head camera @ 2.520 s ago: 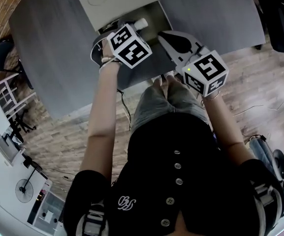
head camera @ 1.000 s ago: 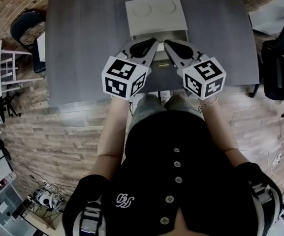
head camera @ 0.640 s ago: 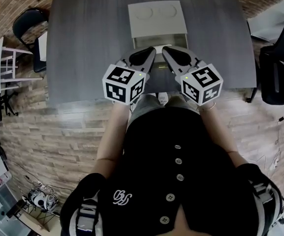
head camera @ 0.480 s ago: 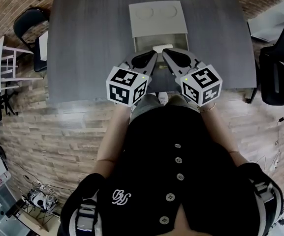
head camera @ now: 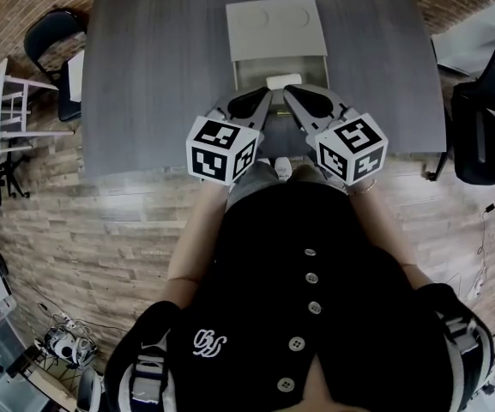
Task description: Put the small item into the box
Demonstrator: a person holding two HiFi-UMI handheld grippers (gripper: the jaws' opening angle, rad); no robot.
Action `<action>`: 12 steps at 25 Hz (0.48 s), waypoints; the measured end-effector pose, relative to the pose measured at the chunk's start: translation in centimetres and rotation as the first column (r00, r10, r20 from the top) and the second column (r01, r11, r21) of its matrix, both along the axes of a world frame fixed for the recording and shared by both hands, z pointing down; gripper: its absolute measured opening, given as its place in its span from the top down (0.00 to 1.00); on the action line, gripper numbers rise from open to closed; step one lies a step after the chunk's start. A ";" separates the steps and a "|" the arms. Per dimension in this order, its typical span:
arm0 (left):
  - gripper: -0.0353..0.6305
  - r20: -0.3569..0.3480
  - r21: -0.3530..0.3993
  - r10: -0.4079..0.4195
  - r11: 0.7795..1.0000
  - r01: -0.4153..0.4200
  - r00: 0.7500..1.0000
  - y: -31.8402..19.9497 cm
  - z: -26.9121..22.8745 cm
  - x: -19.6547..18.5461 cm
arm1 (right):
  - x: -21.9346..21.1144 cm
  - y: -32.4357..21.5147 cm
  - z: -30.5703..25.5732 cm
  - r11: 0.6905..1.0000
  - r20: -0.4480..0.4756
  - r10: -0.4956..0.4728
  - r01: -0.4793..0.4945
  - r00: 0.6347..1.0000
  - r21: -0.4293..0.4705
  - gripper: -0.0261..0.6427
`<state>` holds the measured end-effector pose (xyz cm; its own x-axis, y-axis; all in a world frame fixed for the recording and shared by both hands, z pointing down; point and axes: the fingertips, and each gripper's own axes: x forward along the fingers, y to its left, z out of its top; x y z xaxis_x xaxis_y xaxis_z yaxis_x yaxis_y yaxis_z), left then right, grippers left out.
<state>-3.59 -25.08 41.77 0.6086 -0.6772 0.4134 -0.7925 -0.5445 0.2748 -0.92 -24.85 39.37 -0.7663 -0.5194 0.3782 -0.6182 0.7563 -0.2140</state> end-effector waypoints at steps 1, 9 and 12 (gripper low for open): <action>0.92 0.000 0.001 -0.002 1.000 0.002 1.000 0.1 0.0 0.0 | -0.1 0.1 0.0 1.000 0.000 -0.003 0.003 1.000 0.000 0.96; 0.92 0.007 -0.006 0.008 1.000 -0.008 1.000 0.6 0.2 0.1 | -0.3 0.5 0.0 1.000 -0.001 -0.006 0.006 1.000 0.004 0.96; 0.92 0.005 -0.003 0.010 1.000 -0.010 1.000 0.8 0.3 0.4 | -0.2 0.9 0.2 1.000 -0.006 -0.014 0.014 1.000 0.002 0.96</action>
